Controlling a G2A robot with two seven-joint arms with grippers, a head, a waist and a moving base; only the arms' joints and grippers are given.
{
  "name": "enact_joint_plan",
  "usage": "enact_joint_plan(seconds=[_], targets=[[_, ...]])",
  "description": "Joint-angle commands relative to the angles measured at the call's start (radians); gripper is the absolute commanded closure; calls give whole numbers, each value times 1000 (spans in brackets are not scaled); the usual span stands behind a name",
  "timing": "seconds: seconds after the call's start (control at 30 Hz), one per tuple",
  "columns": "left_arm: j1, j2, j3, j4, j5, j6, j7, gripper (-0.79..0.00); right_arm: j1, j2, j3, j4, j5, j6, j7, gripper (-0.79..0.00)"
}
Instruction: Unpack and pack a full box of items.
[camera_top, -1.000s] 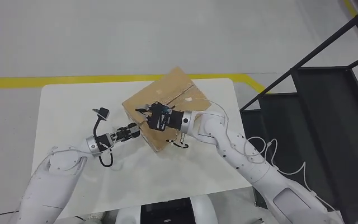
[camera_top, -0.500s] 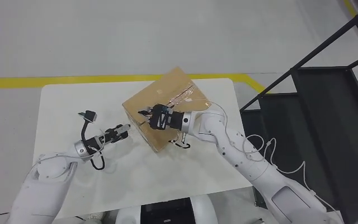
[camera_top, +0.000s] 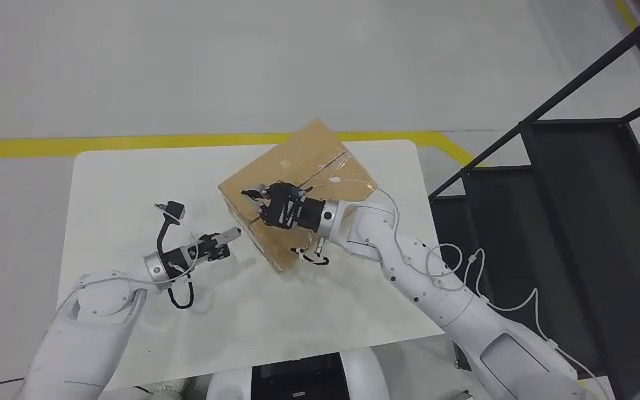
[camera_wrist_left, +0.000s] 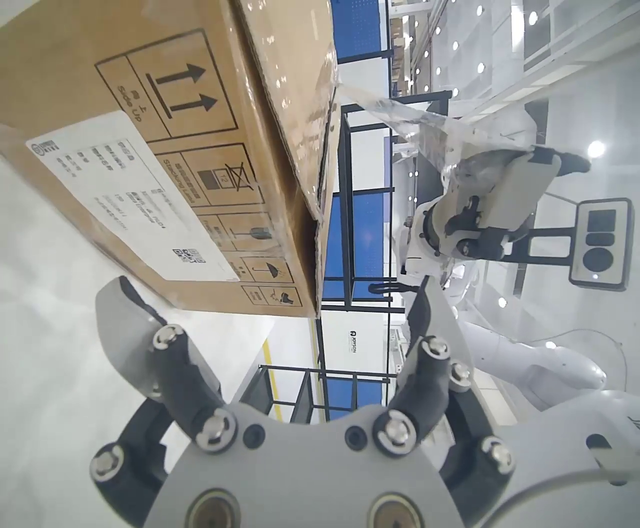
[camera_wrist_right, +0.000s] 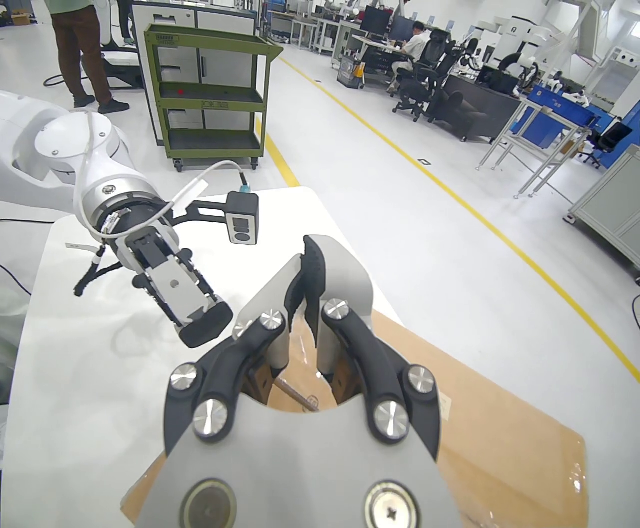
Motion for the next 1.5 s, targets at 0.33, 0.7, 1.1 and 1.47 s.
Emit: enact_joint_plan(seconds=[0.33, 0.7, 1.1, 1.47], targets=[[-118, -26, 111, 99, 118, 56, 78, -139, -8, -4, 19, 3, 0, -5, 6, 0], [-135, -33, 130, 124, 133, 54, 89, -92, -21, -5, 30, -8, -13, -24, 5, 0], [-113, -30, 116, 126, 138, 26, 81, -92, 19, -34, -44, 72, 10, -61, 67, 0], [-64, -22, 61, 139, 117, -125, 121, -785, 14, -32, 0, 55, 56, -69, 164, 0]])
